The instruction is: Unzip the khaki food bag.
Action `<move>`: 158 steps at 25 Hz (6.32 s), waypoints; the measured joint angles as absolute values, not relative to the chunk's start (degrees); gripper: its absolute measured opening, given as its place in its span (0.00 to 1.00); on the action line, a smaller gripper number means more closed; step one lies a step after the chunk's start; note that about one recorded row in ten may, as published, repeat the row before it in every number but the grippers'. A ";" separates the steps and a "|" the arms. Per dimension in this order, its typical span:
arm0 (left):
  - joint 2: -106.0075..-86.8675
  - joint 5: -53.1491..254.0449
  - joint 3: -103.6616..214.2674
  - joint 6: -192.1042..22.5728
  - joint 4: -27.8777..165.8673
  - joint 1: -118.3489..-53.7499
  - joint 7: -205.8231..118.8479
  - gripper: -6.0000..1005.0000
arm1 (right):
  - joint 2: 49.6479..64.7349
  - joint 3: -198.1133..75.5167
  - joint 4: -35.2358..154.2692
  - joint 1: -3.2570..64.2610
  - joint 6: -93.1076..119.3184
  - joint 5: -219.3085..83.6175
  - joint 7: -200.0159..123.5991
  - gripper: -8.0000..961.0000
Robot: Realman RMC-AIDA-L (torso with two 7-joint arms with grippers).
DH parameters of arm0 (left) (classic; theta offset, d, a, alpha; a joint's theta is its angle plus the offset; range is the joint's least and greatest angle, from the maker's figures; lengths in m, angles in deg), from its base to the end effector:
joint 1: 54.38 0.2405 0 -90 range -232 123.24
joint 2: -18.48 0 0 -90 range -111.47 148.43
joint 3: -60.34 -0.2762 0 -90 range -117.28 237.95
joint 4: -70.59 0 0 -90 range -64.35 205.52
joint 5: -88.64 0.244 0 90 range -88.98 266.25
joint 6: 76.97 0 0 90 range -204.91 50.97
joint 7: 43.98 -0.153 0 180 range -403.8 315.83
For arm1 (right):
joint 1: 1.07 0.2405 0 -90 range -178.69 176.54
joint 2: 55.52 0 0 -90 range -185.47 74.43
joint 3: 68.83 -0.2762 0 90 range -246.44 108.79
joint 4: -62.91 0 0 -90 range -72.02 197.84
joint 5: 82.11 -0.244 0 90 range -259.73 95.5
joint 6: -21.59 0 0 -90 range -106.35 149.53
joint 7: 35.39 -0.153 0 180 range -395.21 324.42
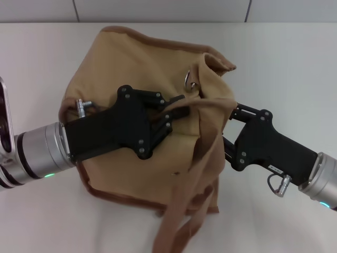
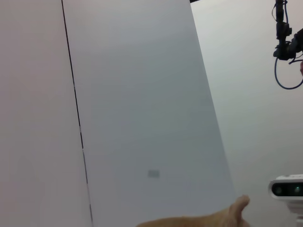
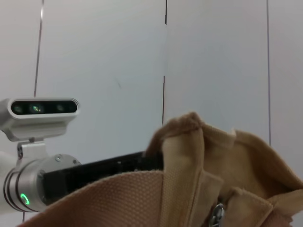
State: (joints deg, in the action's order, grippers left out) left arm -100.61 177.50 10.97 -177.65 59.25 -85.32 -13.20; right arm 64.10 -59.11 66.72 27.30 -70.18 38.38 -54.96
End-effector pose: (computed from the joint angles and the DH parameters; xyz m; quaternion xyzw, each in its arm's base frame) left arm -0.2618 0.3112 -0.0702 -0.8856 0.0363 -0.4318 0.1673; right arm 0.2860 0.2842 -0.1108 -0.8720 0.0528 0.4122 0.2587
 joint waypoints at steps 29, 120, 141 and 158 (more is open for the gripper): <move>-100.70 177.62 10.43 -176.98 60.15 -85.93 -13.21 0.09 | 64.28 -59.78 68.33 27.59 -68.32 38.02 -54.54 0.01; -100.51 145.67 13.04 -183.10 65.71 -76.44 -16.74 0.12 | 64.36 -68.87 70.57 34.91 -49.43 37.12 -49.21 0.07; -100.70 151.81 14.39 -170.23 78.38 -79.70 -14.62 0.13 | 64.00 -86.14 64.65 33.73 -60.97 35.66 -68.60 0.15; -97.75 159.91 14.22 -189.07 52.50 -68.50 0.67 0.57 | 61.74 -76.99 45.27 24.14 -97.06 40.32 -88.38 0.63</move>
State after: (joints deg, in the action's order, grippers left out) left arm -97.75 159.91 14.22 -189.07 52.50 -68.50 0.67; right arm 61.74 -76.99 45.27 24.14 -97.06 40.32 -88.38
